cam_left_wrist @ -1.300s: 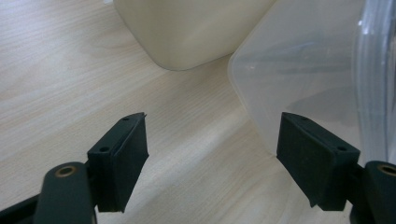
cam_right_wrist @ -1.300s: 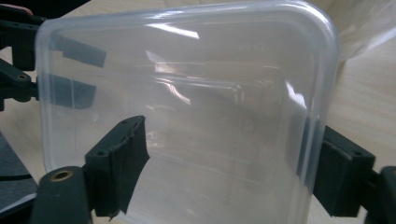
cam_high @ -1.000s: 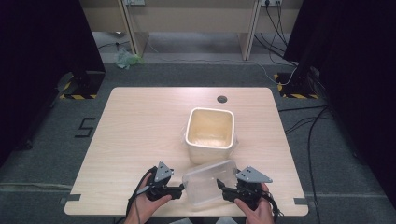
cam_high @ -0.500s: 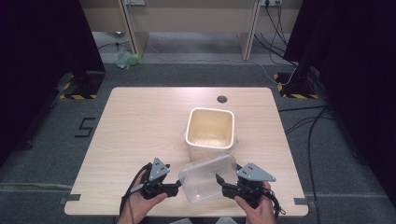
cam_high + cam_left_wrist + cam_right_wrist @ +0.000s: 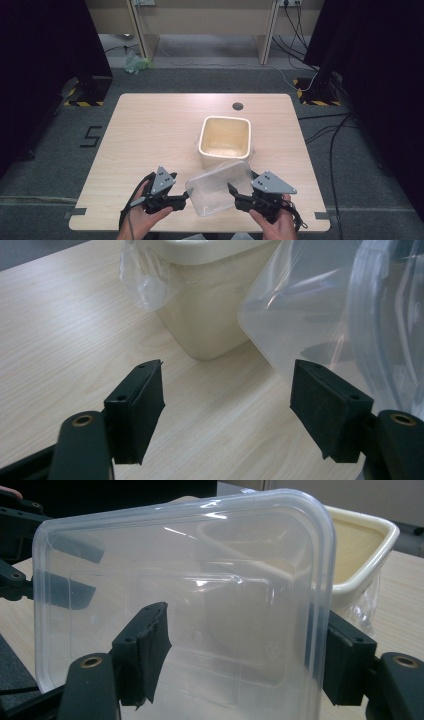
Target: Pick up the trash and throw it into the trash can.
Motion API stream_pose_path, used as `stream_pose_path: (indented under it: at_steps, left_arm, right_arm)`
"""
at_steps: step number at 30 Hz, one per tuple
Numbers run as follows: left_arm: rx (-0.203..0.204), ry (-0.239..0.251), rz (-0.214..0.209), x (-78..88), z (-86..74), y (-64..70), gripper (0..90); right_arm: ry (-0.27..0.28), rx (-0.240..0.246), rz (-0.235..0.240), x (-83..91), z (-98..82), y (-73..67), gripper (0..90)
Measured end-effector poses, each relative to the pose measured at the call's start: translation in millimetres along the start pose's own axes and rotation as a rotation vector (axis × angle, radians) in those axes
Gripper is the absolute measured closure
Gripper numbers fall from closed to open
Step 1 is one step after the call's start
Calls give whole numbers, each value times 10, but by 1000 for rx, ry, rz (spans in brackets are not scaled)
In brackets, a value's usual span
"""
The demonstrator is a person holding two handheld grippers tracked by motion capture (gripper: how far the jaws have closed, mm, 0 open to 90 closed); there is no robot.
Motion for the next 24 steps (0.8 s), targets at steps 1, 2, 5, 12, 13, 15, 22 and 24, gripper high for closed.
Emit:
stream_pose_path:
  at_steps: [1,2,5,12,13,15,22,24]
  left_arm:
    - [-3,2,3,19,17,0,290]
    - [-6,8,7,32,36,-1,291]
    - [-12,18,14,69,92,-10,291]
    - [-23,45,40,119,258,-64,292]
    - [-23,45,40,119,258,-64,293]
    - [-27,54,50,143,345,-107,294]
    - [6,61,59,138,502,-269,294]
    - [7,65,63,137,514,-286,294]
  right_arm:
    - [4,8,-3,4,16,1,306]
    - [6,12,-6,13,45,-2,306]
    - [13,18,-9,23,123,7,303]
    - [28,38,-16,1,302,67,303]
    - [28,38,-16,1,302,67,303]
    - [35,25,-1,-44,391,128,301]
    - [42,10,23,-194,541,237,300]
    - [44,5,29,-237,565,254,300]
Point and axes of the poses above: each handheld gripper's, and its own axes: x roughly backward along the jaws, z roughly out of its top, y roughly to its right, the point moved 6 cm from there along -x, roughly forward along the jaws, and after that the axes turned 10 degrees about x, right-handed, at the moved point
